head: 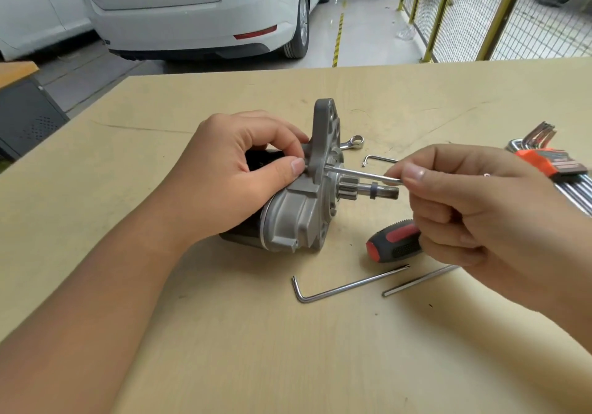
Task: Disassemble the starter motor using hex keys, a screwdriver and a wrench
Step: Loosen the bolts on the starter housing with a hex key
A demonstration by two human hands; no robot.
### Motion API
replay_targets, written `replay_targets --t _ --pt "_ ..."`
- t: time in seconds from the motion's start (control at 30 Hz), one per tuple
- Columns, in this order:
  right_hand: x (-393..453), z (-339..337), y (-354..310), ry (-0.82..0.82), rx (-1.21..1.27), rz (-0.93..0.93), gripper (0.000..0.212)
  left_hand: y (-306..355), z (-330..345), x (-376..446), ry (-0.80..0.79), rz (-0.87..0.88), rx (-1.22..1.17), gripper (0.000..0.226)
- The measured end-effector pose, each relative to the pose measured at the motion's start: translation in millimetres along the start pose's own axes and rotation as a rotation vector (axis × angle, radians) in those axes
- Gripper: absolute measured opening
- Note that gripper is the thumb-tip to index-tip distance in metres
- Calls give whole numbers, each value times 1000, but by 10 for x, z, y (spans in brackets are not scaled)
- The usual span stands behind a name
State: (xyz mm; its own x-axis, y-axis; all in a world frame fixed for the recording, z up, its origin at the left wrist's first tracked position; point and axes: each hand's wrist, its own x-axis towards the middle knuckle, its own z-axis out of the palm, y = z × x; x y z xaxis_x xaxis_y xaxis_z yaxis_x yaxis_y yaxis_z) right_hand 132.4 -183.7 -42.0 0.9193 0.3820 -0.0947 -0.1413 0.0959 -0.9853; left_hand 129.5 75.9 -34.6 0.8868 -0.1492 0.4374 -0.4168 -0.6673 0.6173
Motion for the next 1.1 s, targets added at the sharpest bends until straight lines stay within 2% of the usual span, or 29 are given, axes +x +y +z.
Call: replay_targets --t 0.1,0.27,0.53,0.6,0.77,0.87,1.1 --pt "-7 -12 -83 -26 66 123 12 1 3 2 -4 3 -10 7" --pt "-16 -2 -56 -22 -142 127 20 5 10 6 1 3 -12 6" --pt "10 26 -94 -77 75 277 18 12 -1 3 -10 6 6 12" --pt "20 31 -117 -82 58 269 14 16 0 7 -9 4 2 5" --pt "42 11 -179 -97 -18 246 19 38 4 15 -22 -8 -12 5" --pt "44 0 -173 -88 -74 213 15 34 3 16 -23 -7 -11 6" --pt "84 -87 -115 -195 -282 -38 21 22 5 17 -30 -3 -29 9"
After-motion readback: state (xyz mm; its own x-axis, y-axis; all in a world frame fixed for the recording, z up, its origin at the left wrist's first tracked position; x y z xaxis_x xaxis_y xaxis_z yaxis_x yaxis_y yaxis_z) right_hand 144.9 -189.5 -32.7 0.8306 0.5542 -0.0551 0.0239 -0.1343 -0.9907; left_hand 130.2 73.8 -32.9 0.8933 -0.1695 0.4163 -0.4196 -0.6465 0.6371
